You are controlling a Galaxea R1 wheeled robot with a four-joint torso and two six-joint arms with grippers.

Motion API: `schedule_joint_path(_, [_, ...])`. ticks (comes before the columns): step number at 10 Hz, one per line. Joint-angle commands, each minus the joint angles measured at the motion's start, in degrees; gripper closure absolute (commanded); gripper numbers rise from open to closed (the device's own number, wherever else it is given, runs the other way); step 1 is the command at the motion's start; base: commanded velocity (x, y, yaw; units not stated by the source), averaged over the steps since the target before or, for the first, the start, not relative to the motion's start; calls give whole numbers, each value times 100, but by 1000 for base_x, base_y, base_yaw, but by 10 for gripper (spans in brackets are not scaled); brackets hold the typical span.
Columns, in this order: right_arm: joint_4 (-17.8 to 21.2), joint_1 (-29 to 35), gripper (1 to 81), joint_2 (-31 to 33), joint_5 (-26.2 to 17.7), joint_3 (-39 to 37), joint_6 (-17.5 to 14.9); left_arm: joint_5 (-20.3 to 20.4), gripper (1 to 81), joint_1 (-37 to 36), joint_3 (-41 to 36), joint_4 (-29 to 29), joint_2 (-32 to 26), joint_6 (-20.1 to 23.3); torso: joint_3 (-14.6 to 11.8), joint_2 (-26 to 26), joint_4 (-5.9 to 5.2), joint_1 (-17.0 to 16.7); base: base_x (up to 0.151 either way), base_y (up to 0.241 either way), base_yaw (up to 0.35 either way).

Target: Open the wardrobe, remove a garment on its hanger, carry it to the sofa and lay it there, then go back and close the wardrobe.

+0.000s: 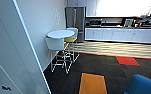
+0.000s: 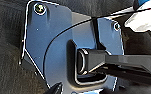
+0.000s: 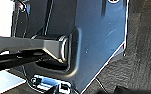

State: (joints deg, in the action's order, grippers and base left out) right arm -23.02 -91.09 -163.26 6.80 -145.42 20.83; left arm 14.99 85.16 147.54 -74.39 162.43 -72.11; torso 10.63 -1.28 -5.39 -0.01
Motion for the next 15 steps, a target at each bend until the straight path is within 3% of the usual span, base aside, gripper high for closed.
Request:
schedule_joint_path(1, [-54, 130, 10, -8, -302, -82, 0, -172, 10, -188, 20, -67, -87, 12, 0, 0, 0, 1, 0, 0, 276])
schedule_joint_path(15, [-89, 156, 10, -104, -355, -135, 0, -181, 10, -180, 407, -146, 176, 65, 0, 0, 0, 1, 0, 0, 276])
